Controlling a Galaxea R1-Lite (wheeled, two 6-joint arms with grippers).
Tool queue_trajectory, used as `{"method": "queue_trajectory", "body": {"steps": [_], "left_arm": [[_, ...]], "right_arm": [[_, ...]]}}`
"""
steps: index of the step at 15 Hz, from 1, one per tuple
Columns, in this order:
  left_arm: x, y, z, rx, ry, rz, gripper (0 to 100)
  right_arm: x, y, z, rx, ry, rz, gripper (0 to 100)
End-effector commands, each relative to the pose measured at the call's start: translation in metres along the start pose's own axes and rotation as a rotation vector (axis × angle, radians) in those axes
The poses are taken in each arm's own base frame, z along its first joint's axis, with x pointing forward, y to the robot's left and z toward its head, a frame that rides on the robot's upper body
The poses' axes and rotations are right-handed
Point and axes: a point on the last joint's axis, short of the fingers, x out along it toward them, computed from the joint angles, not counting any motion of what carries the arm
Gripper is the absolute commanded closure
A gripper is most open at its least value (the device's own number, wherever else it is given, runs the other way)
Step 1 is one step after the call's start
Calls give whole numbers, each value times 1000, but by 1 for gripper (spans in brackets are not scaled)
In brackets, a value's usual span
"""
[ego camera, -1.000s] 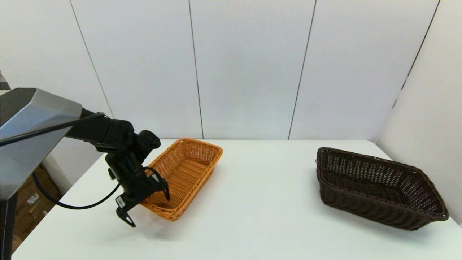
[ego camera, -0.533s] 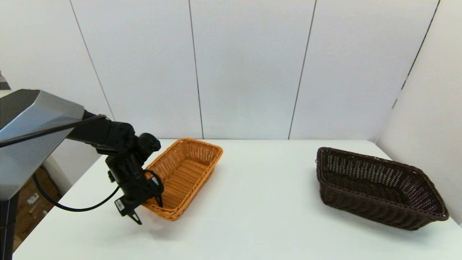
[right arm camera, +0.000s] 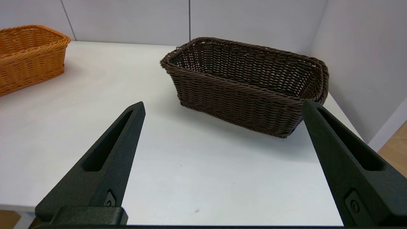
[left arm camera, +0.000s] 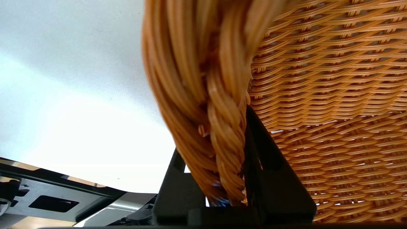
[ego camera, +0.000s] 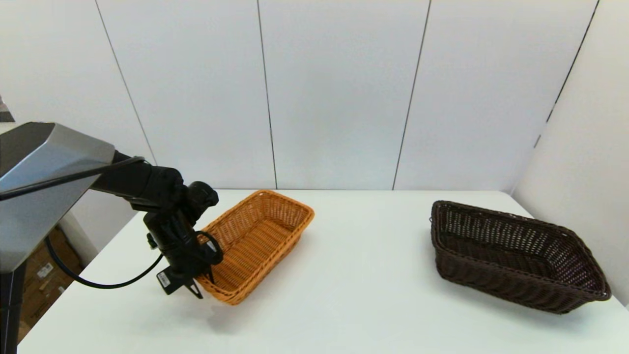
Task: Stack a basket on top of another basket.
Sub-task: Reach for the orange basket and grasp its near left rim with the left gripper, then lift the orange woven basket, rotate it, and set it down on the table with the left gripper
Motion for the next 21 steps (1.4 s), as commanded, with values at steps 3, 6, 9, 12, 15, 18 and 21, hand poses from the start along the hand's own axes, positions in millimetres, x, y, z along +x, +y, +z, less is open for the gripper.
{"method": "queue_trajectory", "body": {"steps": [3, 6, 9, 12, 15, 18, 21], "left_arm": [[-22, 0, -5, 24, -12, -68, 100], [-57, 2, -16, 228, 20, -237, 100], [-67, 3, -22, 399, 19, -291, 100], [-64, 2, -27, 569, 28, -304, 100], [-58, -5, -43, 762, 39, -294, 100], [-50, -22, -56, 858, 57, -292, 100], [-45, -46, -62, 794, 109, -254, 100]], "right_arm": [[0, 0, 0, 0, 1, 0, 0], [0, 0, 0, 0, 1, 2, 0], [0, 0, 0, 0, 1, 2, 0], [0, 0, 0, 0, 1, 2, 0], [0, 0, 0, 0, 1, 0, 0], [0, 0, 0, 0, 1, 0, 0], [0, 0, 0, -1, 0, 1, 0]]}}
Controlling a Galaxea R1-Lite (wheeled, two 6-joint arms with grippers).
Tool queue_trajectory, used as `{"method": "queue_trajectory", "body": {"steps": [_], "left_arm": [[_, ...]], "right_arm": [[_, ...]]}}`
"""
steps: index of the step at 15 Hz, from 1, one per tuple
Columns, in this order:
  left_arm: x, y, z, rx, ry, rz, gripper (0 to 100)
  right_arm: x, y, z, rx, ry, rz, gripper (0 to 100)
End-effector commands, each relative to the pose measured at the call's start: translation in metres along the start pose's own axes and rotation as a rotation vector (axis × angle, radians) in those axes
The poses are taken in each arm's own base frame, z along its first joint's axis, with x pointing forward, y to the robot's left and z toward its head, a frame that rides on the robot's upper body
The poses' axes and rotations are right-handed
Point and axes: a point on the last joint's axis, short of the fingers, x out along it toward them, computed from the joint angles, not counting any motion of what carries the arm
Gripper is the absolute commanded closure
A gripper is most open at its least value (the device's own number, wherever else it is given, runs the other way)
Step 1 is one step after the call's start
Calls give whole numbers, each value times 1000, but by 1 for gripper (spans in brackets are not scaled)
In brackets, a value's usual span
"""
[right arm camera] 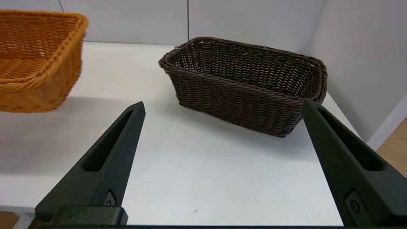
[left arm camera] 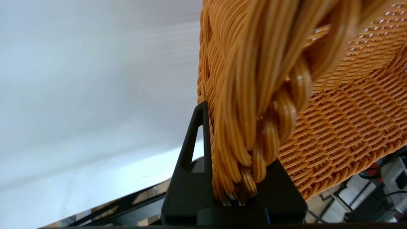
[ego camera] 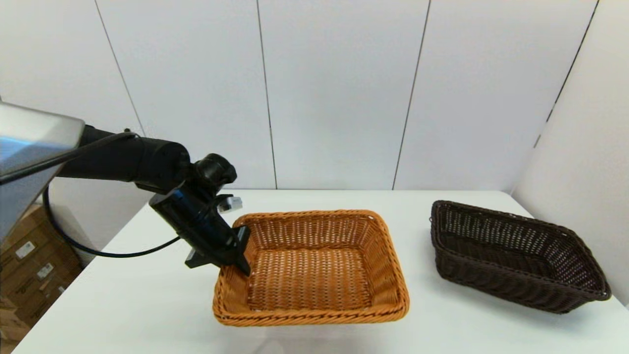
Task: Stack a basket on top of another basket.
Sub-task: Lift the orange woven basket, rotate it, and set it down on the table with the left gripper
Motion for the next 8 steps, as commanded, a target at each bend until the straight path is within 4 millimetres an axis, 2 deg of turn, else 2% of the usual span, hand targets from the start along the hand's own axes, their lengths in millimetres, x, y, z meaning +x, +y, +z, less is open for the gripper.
{"method": "queue_trajectory", "body": {"steps": [1, 4, 8], "left_arm": [[14, -15, 16, -87, 65, 19, 100], [11, -19, 26, -109, 97, 32, 100], [26, -17, 37, -125, 152, 45, 100]], "right_arm": [[0, 0, 0, 0, 1, 2, 0], [0, 0, 0, 0, 1, 2, 0], [0, 0, 0, 0, 1, 2, 0]]}}
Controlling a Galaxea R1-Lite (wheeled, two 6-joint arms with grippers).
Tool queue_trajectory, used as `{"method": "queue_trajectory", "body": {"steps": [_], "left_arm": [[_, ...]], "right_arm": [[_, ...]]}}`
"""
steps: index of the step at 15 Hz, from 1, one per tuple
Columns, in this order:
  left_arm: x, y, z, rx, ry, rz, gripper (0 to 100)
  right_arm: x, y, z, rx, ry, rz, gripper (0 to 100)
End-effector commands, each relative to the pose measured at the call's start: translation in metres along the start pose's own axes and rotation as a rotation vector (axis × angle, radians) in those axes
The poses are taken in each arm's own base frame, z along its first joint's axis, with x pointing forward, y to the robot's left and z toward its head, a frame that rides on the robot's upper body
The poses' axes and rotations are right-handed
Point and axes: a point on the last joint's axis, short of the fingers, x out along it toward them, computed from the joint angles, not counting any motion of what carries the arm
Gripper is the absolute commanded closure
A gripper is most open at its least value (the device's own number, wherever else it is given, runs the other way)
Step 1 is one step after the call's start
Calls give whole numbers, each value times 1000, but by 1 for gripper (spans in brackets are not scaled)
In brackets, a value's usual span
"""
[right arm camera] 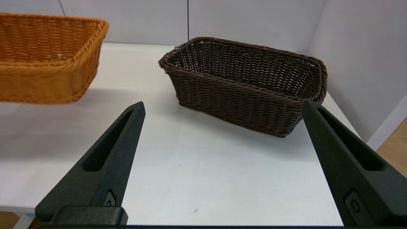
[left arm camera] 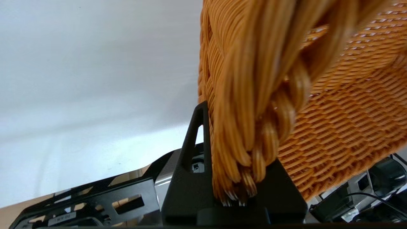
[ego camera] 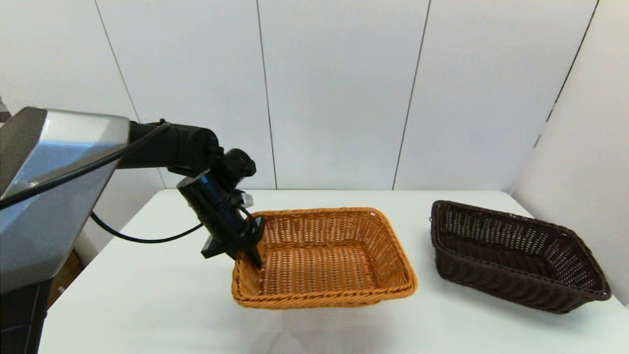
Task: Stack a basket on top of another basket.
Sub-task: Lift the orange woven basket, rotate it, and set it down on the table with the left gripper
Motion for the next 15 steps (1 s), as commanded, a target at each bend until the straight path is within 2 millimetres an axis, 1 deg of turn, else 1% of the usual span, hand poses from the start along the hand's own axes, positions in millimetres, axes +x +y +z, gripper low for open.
{"method": "queue_trajectory", "body": {"steps": [1, 2, 4, 9, 12, 15], "left_arm": [[19, 2, 15, -18, 52, 11, 100], [25, 2, 18, -21, 66, 5, 100], [30, 0, 22, -3, 76, -13, 100], [36, -8, 19, 62, 97, -38, 100], [44, -5, 22, 52, 113, -30, 100], [47, -5, 22, 52, 119, -26, 100]], "right_arm": [[0, 0, 0, 0, 1, 2, 0], [0, 0, 0, 0, 1, 2, 0], [0, 0, 0, 0, 1, 0, 0], [0, 0, 0, 0, 1, 2, 0], [0, 0, 0, 0, 1, 2, 0], [0, 0, 0, 0, 1, 2, 0]]}}
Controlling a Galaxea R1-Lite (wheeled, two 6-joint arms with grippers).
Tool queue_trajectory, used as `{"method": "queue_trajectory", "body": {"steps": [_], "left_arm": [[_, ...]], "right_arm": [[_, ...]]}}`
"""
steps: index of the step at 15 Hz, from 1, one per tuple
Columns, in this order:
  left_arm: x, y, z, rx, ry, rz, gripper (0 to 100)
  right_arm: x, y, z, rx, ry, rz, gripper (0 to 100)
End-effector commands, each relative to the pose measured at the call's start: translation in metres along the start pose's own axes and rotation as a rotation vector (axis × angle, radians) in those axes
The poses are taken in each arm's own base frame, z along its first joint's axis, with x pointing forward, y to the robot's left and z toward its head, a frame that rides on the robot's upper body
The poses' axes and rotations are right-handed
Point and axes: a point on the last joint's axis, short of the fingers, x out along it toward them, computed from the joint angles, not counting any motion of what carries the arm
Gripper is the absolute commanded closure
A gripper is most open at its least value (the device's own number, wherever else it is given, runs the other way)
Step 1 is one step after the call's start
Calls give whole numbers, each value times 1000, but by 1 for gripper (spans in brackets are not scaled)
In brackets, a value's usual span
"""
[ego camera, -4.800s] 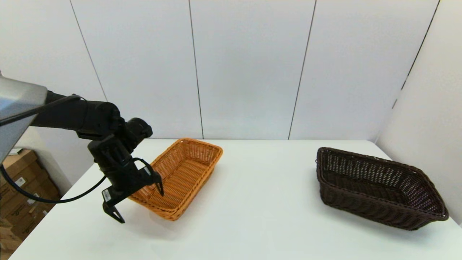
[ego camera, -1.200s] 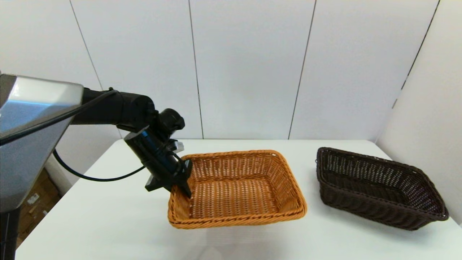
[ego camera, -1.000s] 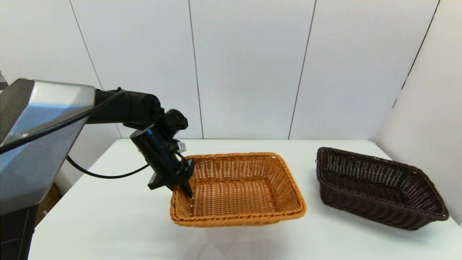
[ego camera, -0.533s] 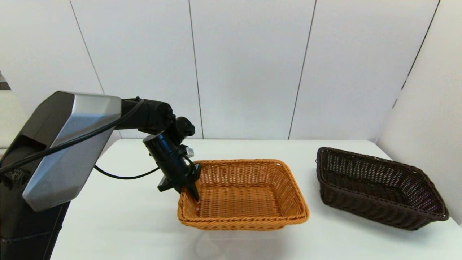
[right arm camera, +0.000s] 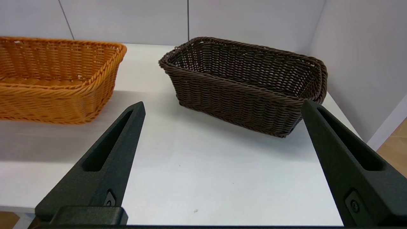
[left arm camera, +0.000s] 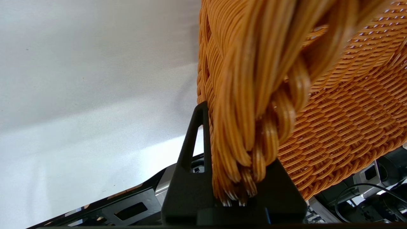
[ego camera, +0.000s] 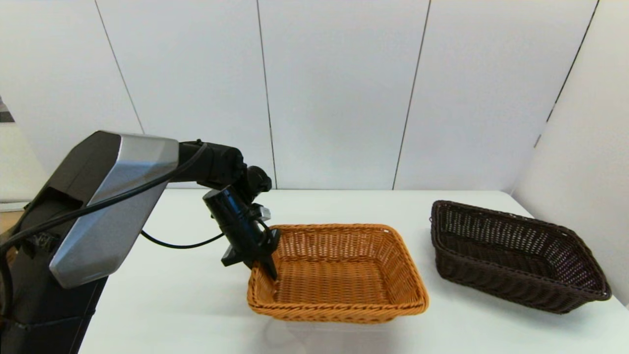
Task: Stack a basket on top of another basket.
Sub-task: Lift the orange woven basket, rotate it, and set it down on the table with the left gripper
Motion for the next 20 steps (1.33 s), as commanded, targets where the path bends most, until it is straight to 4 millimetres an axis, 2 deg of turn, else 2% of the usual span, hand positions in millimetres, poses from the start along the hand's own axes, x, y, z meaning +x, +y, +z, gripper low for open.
{"method": "queue_trajectory", "body": {"steps": [1, 10, 20], "left_arm": [[6, -2, -1, 1, 21, 9, 100], [15, -8, 2, 18, 19, 17, 100], [16, -8, 3, 19, 17, 16, 100]], "right_arm": [[0, 0, 0, 0, 1, 0, 0], [0, 0, 0, 0, 0, 1, 0], [0, 0, 0, 0, 1, 1, 0]]}}
